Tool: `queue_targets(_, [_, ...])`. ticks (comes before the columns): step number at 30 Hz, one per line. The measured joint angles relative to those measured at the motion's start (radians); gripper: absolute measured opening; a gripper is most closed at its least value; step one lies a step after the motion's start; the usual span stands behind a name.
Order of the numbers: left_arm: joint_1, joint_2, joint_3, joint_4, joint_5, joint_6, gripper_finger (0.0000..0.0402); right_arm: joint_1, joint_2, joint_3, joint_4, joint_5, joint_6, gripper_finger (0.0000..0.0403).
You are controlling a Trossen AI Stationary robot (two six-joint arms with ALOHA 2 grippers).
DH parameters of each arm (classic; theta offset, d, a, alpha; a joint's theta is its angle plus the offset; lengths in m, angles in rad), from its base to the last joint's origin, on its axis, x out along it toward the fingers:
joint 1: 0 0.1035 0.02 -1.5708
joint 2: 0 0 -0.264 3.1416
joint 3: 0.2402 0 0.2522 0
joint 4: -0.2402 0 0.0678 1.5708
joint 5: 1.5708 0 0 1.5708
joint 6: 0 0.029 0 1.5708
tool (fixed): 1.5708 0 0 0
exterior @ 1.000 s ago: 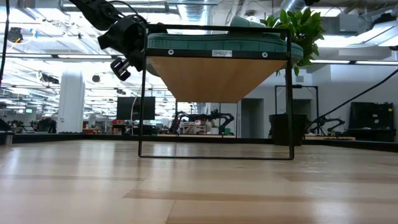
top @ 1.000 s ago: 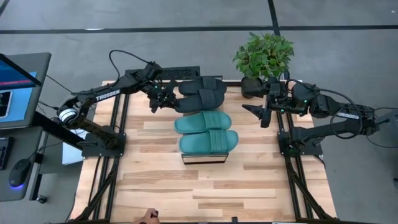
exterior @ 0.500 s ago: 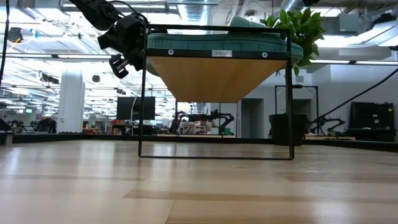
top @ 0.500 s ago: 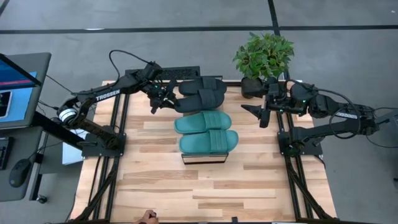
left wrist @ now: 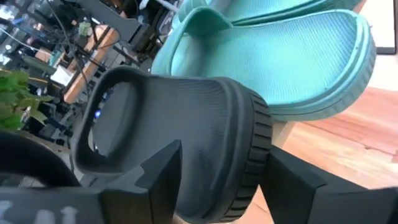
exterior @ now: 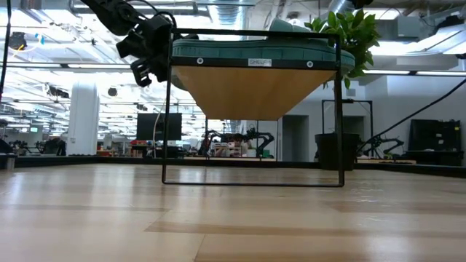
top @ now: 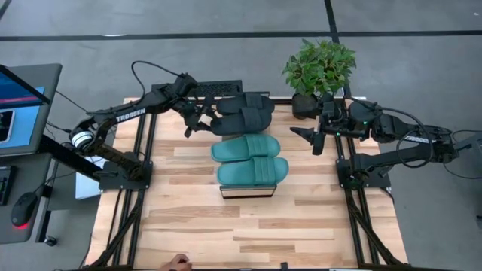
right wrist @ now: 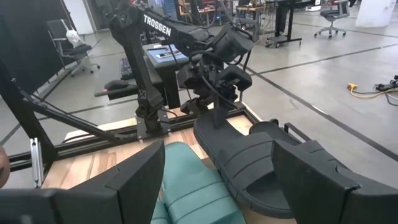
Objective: Pick and place slides into the shelf
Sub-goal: Put the black slipper on the shelf
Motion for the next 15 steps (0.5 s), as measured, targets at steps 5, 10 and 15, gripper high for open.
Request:
queue_targets(5, [0.000,0.000,0.000,-0.004,-0.075,0.000,0.0197,0.000,0.000,0.000,0.000,0.000,-0.001,0.0286])
queue_targets(10, [0.000,0.000,0.000,-0.004,-0.237,0.037,0.0195,0.000,0.000,0.000,0.000,0.000,-0.001,0.0286])
queue_targets(15, [0.000,0.000,0.000,-0.004,-0.253,0.043,0.0195,0.000,0.000,0.000,0.000,0.000,-0.001,0.0286])
